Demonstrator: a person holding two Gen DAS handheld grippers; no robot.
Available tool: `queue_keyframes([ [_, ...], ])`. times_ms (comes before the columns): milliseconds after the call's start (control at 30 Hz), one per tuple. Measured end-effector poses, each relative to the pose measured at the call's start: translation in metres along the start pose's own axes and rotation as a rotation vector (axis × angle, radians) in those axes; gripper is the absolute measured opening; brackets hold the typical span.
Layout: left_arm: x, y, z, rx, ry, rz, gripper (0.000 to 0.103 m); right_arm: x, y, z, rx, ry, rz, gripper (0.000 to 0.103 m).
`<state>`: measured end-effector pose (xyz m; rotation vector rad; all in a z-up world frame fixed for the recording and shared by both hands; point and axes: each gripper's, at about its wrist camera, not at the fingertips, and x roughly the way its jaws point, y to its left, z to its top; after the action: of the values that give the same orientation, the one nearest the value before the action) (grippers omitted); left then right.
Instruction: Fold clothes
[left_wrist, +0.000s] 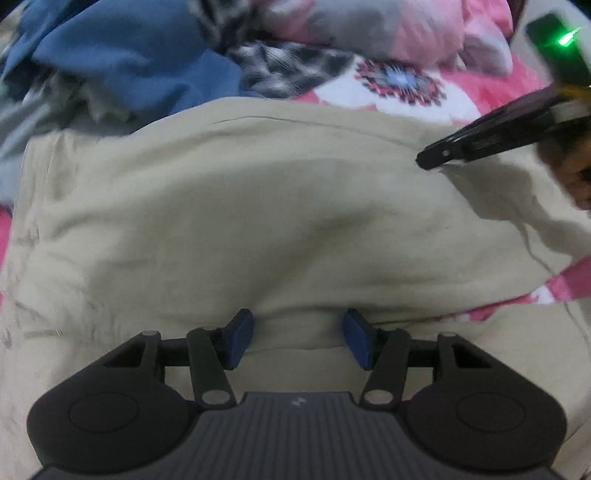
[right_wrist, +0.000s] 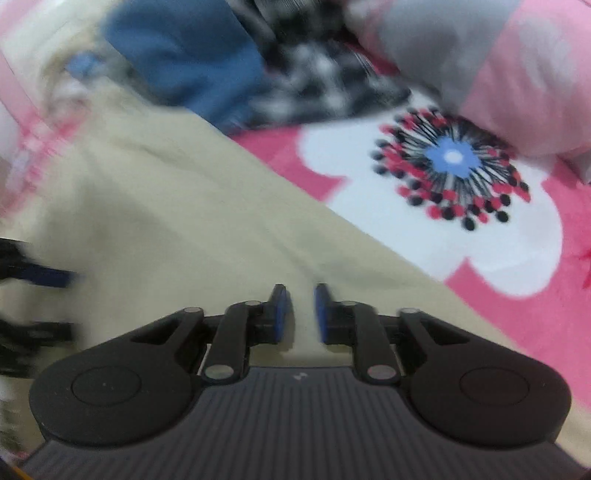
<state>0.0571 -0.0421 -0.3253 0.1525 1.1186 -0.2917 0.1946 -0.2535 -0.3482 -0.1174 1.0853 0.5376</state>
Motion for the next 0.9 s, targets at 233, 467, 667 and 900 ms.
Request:
queue_keyframes([
  [233,-0.004,0.012,-0.013,-0.018,-0.020,-0.069,0.059,-0.037,0.012,0.047,0.070,-0.112,-0.147,0.007],
  [467,-0.002,0.026,-0.023,-0.030,-0.047,-0.131,0.059,0.012,0.114,0.112,-0.321,-0.133,0.183,0.052],
  [667,-0.003,0.033,-0.029,-0.034,-0.060,-0.168,0.059,0.076,0.138,0.173,-0.398,-0.063,0.225,0.053],
  [900,-0.001,0.040,-0.032,-0.034,-0.066,-0.207,0.059,0.109,0.115,0.197,-0.318,0.179,0.348,0.027],
])
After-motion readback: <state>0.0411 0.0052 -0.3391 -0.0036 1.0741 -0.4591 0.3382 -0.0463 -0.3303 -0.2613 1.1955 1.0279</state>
